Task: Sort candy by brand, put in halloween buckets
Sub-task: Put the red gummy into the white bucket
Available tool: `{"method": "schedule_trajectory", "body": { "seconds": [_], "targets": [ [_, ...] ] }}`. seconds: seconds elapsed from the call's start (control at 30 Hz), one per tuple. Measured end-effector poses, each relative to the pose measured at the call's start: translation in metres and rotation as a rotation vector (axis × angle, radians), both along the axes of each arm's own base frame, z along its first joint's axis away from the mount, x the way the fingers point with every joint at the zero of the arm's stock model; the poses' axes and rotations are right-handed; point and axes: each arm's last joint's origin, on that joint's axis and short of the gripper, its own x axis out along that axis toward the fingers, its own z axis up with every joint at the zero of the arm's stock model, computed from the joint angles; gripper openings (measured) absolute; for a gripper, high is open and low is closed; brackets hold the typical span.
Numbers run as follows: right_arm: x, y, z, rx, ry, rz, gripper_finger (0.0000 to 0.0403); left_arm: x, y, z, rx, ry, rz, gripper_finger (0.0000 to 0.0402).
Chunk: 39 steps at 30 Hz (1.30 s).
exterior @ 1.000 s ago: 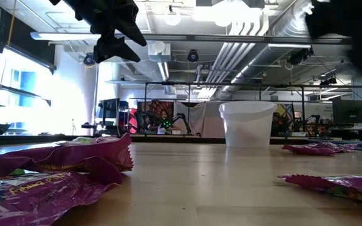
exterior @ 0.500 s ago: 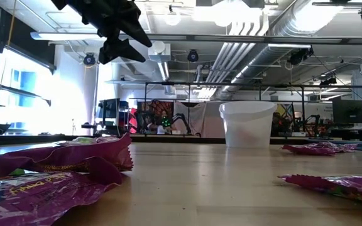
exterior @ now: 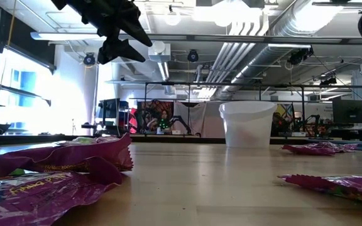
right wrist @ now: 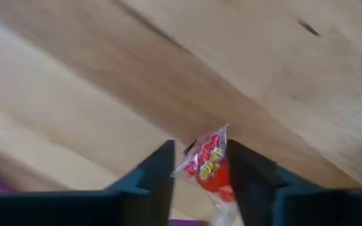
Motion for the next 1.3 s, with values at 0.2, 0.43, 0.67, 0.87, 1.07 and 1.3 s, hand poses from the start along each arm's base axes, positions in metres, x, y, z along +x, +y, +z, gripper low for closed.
{"method": "schedule_trajectory", "body": {
  "seconds": [0.2,0.43,0.67,0.87,1.07,1.3],
  "targets": [
    [0.022,0.011,0.048,-0.074,-0.325,0.057,0.0015,0.000,0.000,0.000,0.000,0.000,0.000,0.0186],
    [0.062,0.009,0.119,-0.284,-0.999,0.026,0.0016,0.000,0.000,0.000,0.000,-0.001,0.000,0.0186],
    [0.113,-0.015,0.129,-0.303,-1.294,0.082,0.0010,0.000,-0.002,0.000,0.000,-0.001,-0.006,0.0186],
    [0.160,-0.032,0.100,-0.189,-1.357,0.143,0.0005,0.001,-0.006,0.000,-0.016,-0.002,-0.016,0.0186],
    [0.186,-0.036,0.065,-0.089,-1.342,0.134,0.0002,0.001,-0.009,0.000,-0.025,-0.003,-0.035,0.0186],
    [0.190,-0.034,0.065,-0.065,-1.407,0.103,0.0001,0.001,-0.010,0.000,-0.058,-0.006,-0.079,0.0186]
  ]
}}
